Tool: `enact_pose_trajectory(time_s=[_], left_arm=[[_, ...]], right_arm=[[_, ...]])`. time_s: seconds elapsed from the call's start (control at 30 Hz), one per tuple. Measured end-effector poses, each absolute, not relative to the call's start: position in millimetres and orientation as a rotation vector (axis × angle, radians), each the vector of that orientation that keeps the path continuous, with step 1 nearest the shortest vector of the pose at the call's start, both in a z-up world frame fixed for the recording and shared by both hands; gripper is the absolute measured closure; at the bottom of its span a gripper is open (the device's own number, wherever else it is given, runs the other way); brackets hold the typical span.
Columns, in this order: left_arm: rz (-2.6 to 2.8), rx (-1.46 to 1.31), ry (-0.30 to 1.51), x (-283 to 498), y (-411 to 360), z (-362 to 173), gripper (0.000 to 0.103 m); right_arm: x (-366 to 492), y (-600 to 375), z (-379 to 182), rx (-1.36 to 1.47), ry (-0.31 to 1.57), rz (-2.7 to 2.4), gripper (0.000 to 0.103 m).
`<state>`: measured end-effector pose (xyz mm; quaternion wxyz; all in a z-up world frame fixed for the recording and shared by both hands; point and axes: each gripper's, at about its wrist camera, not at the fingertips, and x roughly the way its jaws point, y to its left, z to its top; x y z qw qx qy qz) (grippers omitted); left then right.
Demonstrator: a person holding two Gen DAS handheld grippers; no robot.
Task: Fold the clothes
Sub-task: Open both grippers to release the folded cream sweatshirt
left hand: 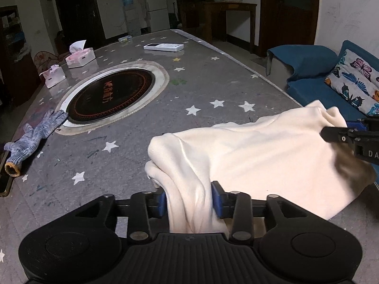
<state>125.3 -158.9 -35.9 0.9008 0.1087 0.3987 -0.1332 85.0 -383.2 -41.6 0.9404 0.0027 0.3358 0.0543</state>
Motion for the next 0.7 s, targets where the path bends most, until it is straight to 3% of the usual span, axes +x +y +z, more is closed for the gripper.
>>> enact_pose_trajectory(time_s=[0.27, 0.7], left_arm=[[-0.259, 0.207, 0.831, 131.9, -146.4, -35.9, 0.052], [-0.256, 0.196, 0.838, 138.3, -140.2, -37.7, 0.049]], right_arm=[[88.3, -386.9, -42.9, 0.004, 0.709, 0.087, 0.074], [106.9, -369.2, -32.0, -0.007, 0.690, 0.137, 0.076]])
